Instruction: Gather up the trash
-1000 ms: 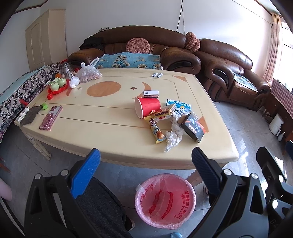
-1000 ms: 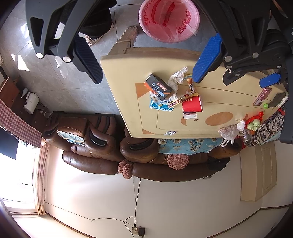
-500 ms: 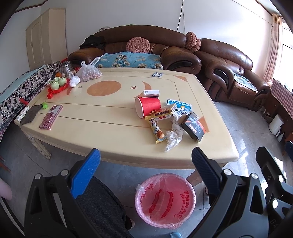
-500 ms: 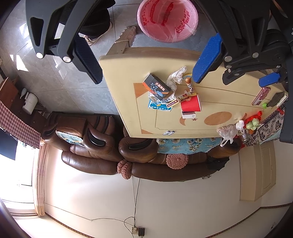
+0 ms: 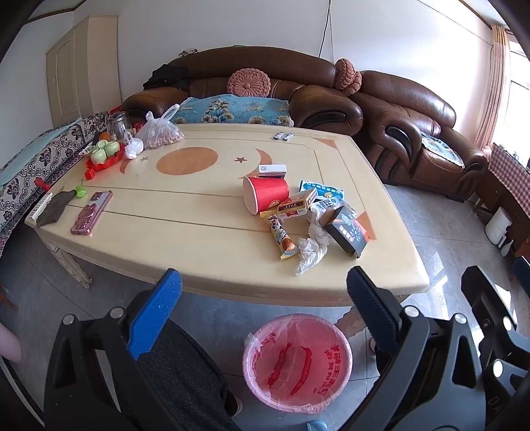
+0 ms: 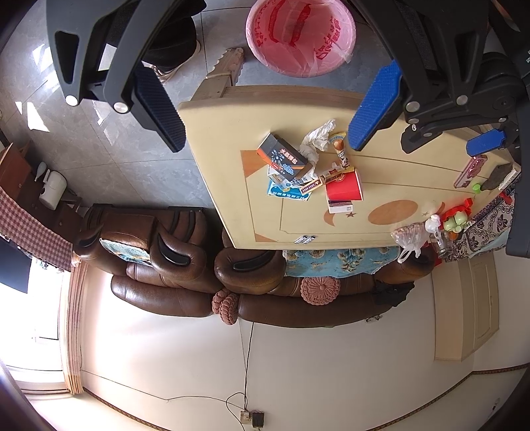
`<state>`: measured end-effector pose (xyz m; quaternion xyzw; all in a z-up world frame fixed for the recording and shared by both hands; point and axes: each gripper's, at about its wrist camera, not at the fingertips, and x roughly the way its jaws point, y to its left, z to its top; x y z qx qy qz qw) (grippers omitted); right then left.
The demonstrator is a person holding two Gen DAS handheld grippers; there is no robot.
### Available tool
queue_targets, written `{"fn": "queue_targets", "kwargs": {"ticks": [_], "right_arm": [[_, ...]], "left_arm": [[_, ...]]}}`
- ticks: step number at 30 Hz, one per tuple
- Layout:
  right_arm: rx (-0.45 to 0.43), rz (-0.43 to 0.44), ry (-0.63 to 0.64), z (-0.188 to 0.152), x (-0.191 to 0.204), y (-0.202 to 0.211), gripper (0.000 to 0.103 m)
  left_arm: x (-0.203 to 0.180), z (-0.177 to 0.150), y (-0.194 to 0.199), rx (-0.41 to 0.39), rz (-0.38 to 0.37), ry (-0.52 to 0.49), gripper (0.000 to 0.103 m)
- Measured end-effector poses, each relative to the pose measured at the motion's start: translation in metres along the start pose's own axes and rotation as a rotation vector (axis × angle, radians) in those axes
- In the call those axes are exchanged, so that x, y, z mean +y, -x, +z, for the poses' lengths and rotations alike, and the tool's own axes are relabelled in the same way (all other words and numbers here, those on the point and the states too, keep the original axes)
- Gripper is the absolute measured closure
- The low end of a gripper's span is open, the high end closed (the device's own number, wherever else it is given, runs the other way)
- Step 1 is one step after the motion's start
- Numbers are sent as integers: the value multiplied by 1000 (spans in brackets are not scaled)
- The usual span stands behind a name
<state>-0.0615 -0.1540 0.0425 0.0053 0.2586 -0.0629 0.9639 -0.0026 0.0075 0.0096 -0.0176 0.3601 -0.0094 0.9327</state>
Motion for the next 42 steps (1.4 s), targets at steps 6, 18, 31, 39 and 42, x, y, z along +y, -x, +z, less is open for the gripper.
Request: {"fn": "queue_targets", "kwargs": {"ticks": [6, 18, 31, 39, 42], "right_arm": [[-10, 4, 5, 0, -2, 0, 7], [-13, 31, 1, 7, -6, -6, 7], [106, 261, 126, 15, -22, -78, 7], [184, 333, 143, 23, -47, -120, 7], [193, 347, 150, 29, -54, -132, 7]], "left_arm": [[-4, 5, 2, -1, 13, -31, 5], [-5, 16, -1, -6, 18, -53, 5], [28, 41, -52, 127, -162, -121, 5], [43, 65, -81, 184, -127, -252, 5], [42, 72, -92, 214, -110, -308, 5]]}}
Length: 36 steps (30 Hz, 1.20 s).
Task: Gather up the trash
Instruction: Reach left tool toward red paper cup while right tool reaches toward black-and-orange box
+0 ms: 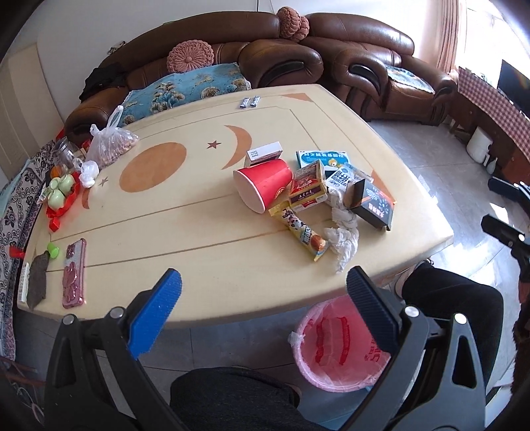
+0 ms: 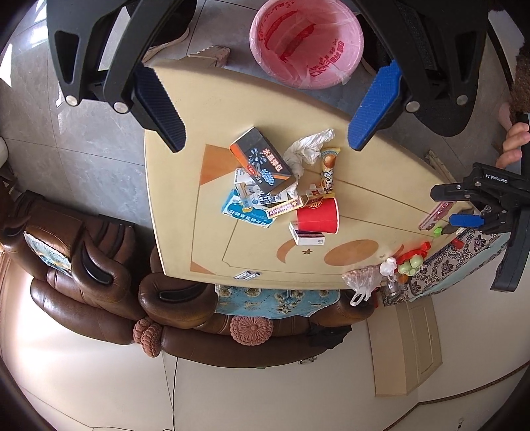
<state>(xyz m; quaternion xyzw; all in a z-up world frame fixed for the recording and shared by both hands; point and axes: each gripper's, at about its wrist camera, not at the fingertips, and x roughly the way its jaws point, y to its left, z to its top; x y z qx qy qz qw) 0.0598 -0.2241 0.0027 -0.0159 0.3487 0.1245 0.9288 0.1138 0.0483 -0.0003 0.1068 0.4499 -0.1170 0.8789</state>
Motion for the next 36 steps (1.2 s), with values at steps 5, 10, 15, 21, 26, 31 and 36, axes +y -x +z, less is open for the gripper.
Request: {"fn": "queue_targets", "kwargs": {"ticks": [5, 10, 15, 21, 26, 31, 36], "right_arm": [[-5, 8, 24, 11, -13, -7, 7], [23, 17, 51, 22, -23, -24, 7], [49, 39, 67, 30, -27, -40, 7], [86, 51, 89, 36, -29, -66, 7], [123, 64, 117, 34, -25, -88, 7], [151, 67, 143, 32, -23, -108, 7], [185, 80, 167, 27, -20, -126, 7]], "left_arm": [[4, 13, -14, 62, -88, 9, 5], [1, 31, -27, 88, -126, 3, 5], [-2, 50, -42, 115, -142, -4, 5], [0, 67, -60, 145, -169, 8, 5], [8, 79, -81, 182, -185, 38, 5], [13, 87, -102, 203, -188, 64, 5], [20, 93, -124, 216, -192, 91, 5]]}}
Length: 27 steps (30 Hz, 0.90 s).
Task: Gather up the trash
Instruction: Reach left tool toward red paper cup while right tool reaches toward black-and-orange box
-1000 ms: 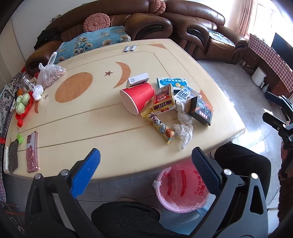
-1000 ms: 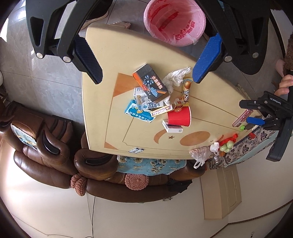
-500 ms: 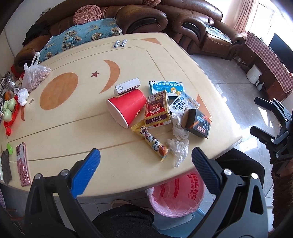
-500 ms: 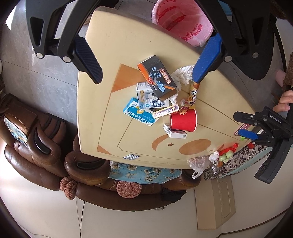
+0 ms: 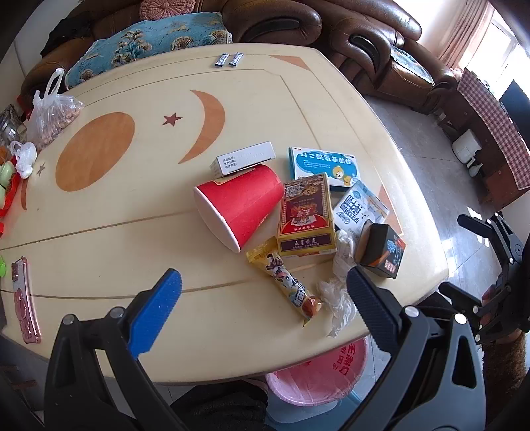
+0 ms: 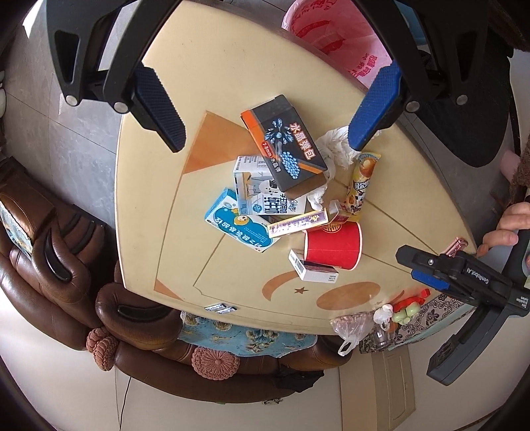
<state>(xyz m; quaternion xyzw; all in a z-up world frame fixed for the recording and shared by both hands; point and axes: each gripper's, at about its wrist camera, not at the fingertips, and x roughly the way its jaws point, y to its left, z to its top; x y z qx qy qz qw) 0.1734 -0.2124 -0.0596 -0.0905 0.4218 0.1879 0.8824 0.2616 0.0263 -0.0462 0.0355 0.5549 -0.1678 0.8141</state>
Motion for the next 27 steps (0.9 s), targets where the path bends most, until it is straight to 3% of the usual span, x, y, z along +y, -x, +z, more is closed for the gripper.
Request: {"fn": "queue_targets", "kwargs": {"ticks": [12, 27], "right_arm": [[65, 12, 59, -5, 4, -34, 7], [131, 25, 111, -13, 5, -73, 7]], "left_arm": [[30, 22, -46, 36, -50, 104, 5], [41, 38, -89, 76, -73, 145, 5]]}}
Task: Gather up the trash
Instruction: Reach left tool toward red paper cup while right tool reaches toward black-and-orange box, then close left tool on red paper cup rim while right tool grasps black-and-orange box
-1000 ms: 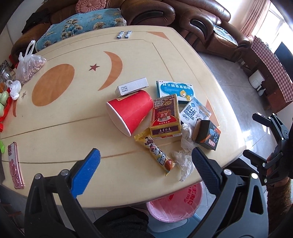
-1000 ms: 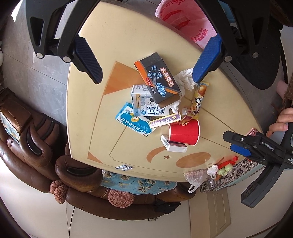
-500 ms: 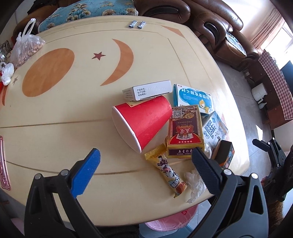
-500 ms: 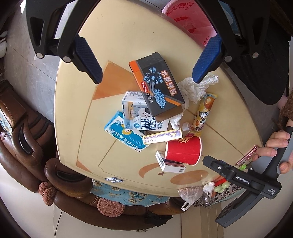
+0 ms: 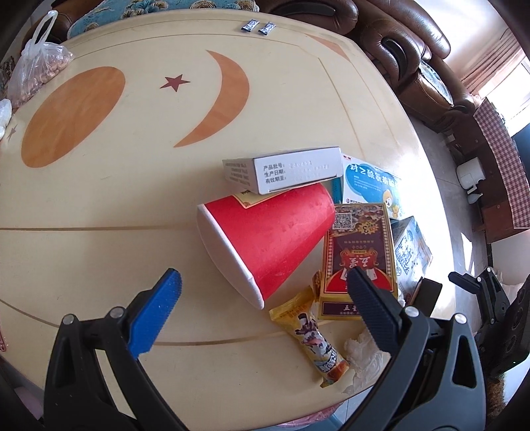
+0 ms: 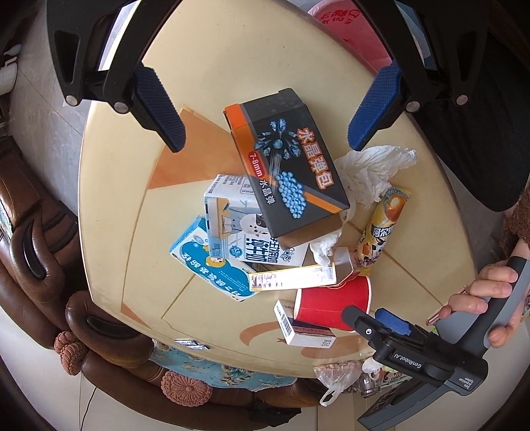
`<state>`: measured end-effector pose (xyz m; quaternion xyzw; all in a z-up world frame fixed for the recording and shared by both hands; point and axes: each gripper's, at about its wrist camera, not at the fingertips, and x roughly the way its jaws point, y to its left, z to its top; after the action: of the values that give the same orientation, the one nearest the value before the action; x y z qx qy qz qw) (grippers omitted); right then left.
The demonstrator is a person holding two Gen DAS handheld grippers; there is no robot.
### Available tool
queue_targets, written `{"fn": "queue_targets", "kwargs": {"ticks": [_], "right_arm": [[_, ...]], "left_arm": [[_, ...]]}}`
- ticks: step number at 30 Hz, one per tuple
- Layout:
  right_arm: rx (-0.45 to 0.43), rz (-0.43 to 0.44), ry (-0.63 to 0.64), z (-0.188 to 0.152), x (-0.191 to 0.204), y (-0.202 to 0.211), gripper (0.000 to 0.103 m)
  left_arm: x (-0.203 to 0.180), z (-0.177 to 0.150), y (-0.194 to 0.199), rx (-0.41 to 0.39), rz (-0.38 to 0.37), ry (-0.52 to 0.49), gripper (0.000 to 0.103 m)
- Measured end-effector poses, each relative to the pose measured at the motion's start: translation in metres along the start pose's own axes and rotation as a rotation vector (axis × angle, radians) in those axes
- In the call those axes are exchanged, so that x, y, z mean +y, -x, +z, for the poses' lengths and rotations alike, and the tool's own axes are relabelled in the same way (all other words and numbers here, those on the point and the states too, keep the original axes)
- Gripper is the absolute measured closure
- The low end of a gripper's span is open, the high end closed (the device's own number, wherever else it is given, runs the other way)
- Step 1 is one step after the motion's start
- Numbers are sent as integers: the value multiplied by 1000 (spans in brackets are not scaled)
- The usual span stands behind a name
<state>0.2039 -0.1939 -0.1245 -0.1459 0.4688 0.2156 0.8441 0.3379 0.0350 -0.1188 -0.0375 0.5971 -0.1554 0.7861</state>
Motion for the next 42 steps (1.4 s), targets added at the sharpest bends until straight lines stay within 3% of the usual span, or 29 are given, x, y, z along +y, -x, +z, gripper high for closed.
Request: {"fn": "queue_targets", "kwargs": {"ticks": [6, 11, 12, 16, 19, 26, 31, 37, 42], "right_arm": [[-10, 8, -4, 0, -3, -8, 8], [-15, 14, -10, 1, -4, -13, 28], [-12, 17, -14, 1, -4, -15, 31], [-6, 14, -18, -1, -2, -20, 46], [-11, 14, -26, 1, -2, -20, 46], [-8, -12, -35, -2, 0, -20, 47], [-1, -24, -48, -4, 3, -17, 47], [0, -35, -74, -4, 4, -13, 48], [-2, -34, -90, -7, 6, -7, 48]], "left_arm": [[3, 7, -8, -5, -10, 9, 5], [7, 14, -13, -15, -49, 41, 6], [7, 15, -14, -18, -52, 46, 8], [9, 19, -22, 2, -61, 69, 33], [13, 19, -27, 19, -95, 95, 42], [6, 16, -21, 1, -96, 95, 60], [-2, 10, -13, -7, -91, 79, 83], [1, 6, -6, -21, -70, 90, 93], [5, -3, 3, -42, -35, 85, 95]]}}
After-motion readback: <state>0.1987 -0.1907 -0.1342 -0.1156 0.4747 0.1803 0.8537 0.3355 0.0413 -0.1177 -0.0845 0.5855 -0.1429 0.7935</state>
